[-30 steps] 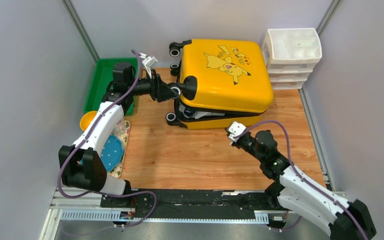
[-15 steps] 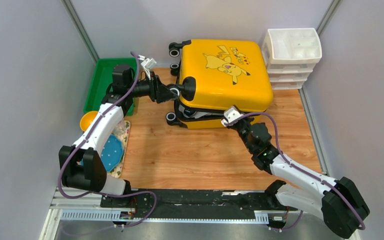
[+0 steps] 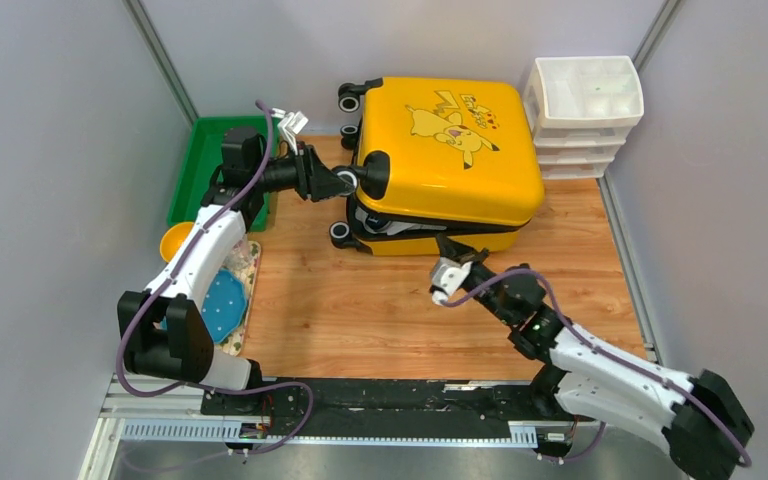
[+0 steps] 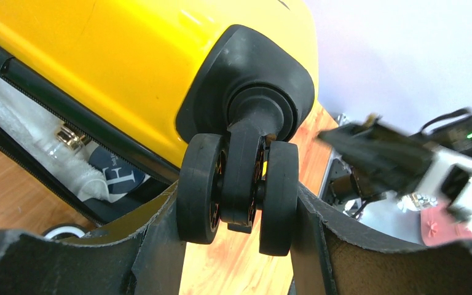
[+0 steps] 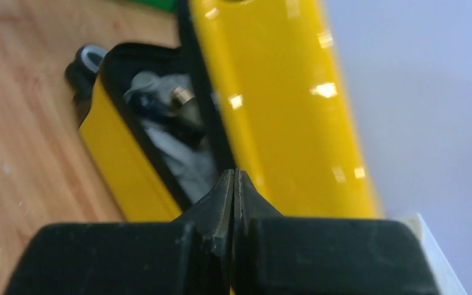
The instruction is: Open, take out, and arrange the luggage
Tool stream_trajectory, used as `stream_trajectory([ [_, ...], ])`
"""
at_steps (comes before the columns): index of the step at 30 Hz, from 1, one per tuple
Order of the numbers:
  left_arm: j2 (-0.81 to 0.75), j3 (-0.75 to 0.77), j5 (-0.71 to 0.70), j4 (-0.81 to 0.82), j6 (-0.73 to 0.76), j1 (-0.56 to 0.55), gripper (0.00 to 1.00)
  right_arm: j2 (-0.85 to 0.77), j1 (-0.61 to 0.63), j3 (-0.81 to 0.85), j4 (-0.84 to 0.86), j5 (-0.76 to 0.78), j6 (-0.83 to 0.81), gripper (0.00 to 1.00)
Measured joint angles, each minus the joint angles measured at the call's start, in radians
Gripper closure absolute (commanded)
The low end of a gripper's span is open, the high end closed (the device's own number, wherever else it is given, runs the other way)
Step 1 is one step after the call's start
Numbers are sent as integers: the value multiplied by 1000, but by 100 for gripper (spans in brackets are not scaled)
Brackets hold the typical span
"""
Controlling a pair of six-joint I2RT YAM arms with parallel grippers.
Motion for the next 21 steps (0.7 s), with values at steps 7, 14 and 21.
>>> stream_trajectory([
  [7,11,35,-8,5,-50,12,100,350,35,-51,129,65,-219,100],
  [14,11,35,-12,3,-50,14,100,578,23,51,315,170,-343,100],
  [21,11,35,-25,32,-71,37,100,644,-134,71,377,154,-469,100],
])
